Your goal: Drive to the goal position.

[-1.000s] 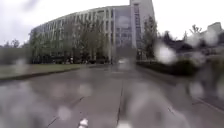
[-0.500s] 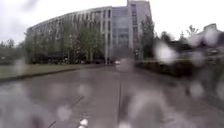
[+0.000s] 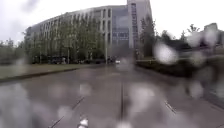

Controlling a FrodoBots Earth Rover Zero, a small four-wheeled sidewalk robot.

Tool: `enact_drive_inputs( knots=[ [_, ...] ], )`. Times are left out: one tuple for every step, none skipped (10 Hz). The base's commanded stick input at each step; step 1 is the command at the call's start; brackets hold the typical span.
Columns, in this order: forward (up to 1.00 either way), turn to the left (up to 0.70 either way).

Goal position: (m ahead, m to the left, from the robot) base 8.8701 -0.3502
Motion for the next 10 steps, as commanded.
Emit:
enact_drive_inputs(
  knots=[
    [0.70,-0.14],
    [0.70,-0.14],
    [0.70,-0.14],
    [0.70,-0.14],
    [0.70,-0.14],
    [0.70,-0.07],
    [0.70,0.00],
    [0.70,0.00],
    [0.70,0.00],
    [0.70,0.00]
  ],
)
